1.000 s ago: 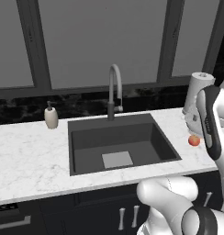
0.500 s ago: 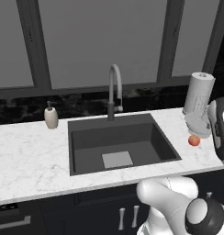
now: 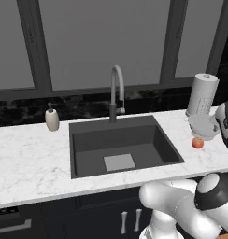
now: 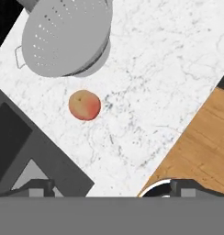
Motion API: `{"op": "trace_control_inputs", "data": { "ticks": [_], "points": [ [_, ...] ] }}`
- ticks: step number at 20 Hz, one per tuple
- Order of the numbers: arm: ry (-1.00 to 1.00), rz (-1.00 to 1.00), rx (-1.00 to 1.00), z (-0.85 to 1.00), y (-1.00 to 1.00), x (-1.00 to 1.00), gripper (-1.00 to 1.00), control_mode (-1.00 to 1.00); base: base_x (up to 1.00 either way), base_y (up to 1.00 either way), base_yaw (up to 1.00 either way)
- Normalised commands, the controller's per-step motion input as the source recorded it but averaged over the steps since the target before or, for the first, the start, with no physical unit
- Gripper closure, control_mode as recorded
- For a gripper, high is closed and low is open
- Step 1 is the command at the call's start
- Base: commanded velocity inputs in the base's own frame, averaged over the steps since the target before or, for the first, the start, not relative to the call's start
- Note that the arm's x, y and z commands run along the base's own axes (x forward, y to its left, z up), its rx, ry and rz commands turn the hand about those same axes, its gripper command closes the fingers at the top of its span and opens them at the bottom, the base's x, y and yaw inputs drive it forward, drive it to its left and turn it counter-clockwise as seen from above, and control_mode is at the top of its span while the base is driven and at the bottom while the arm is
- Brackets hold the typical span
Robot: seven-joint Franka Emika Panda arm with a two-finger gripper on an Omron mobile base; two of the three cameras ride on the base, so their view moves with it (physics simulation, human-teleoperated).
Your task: Put the colander in the sink, put the peach in the colander, and turn on the sink faucet and pour water over the colander.
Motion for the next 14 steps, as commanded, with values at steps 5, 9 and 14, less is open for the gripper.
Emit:
{"op": "trace_control_inputs", "data": {
  "ticks": [5,9,14],
  "points": [
    [0.0,-0.07,0.15,-0.07,-0.37,0.48,-1.0,-1.0,0.0,0.0,0.0],
    [0.0,-0.14,0.04,-0.24,-0.15,0.45,-1.0,-1.0,0.0,0.0,0.0],
    [0.0,-0.14,0.0,-0.38,-0.09,0.34,-1.0,-1.0,0.0,0.0,0.0]
  ]
}}
